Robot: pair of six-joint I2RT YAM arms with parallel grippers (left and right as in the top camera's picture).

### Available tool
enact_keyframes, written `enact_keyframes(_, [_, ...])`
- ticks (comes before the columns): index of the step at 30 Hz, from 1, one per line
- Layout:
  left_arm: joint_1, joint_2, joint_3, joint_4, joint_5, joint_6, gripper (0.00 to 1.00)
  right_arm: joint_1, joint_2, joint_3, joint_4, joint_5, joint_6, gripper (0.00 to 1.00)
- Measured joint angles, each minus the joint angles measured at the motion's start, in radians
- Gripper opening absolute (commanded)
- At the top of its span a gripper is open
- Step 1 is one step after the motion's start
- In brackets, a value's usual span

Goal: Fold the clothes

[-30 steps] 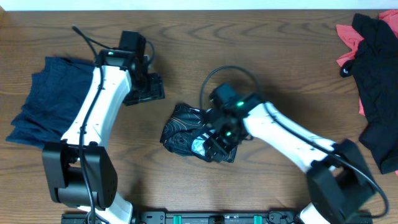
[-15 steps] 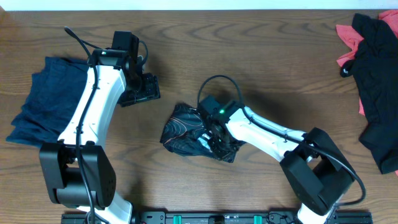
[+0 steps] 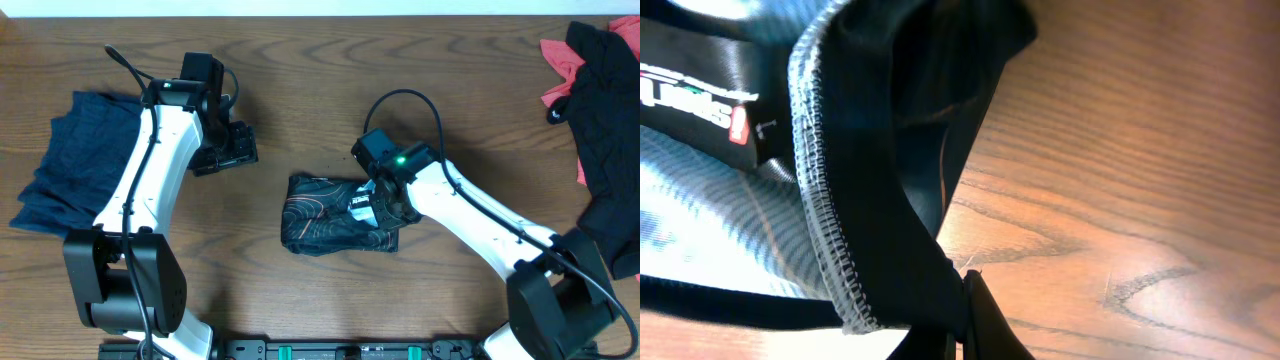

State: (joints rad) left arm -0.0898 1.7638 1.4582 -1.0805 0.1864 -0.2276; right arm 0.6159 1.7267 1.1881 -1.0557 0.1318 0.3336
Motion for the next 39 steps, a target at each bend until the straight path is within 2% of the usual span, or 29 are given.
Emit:
enact_keyframes(2, [-0.003, 0.000, 0.000, 0.005, 0.021, 0.000, 0.70, -0.002, 0.019, -0.010, -0.002, -0.013, 0.005, 0.14])
enact_keyframes(7, [-0.027, 0.000, 0.000, 0.051, 0.050, 0.000, 0.71, -0.002, 0.036, -0.057, -0.011, -0.023, 0.034, 0.24])
enact_keyframes(11, [-0.073, 0.000, 0.000, 0.119, 0.057, 0.014, 0.74, -0.014, 0.036, -0.108, -0.014, 0.018, 0.105, 0.18])
enact_keyframes(17, [-0.143, 0.005, -0.001, 0.208, 0.069, 0.044, 0.75, -0.057, 0.036, -0.121, -0.049, 0.017, 0.179, 0.22])
enact_keyframes(20, [-0.165, 0.025, -0.001, 0.224, 0.070, 0.052, 0.75, -0.058, 0.028, -0.117, -0.057, -0.052, 0.180, 0.22])
enact_keyframes(24, [-0.188, 0.073, -0.001, 0.233, 0.069, 0.074, 0.64, -0.058, -0.014, -0.110, -0.016, -0.206, 0.131, 0.22])
enact_keyframes(31, [-0.227, 0.180, -0.002, 0.233, 0.070, 0.105, 0.61, -0.058, -0.039, -0.106, 0.064, -0.401, 0.076, 0.22])
enact_keyframes(36, [-0.234, 0.260, -0.007, 0.223, 0.069, 0.106, 0.60, -0.058, -0.039, -0.107, 0.114, -0.434, 0.067, 0.26])
enact_keyframes(39, [-0.233, 0.292, -0.011, 0.211, 0.069, 0.108, 0.53, -0.058, -0.039, -0.137, 0.190, -0.444, 0.065, 0.27])
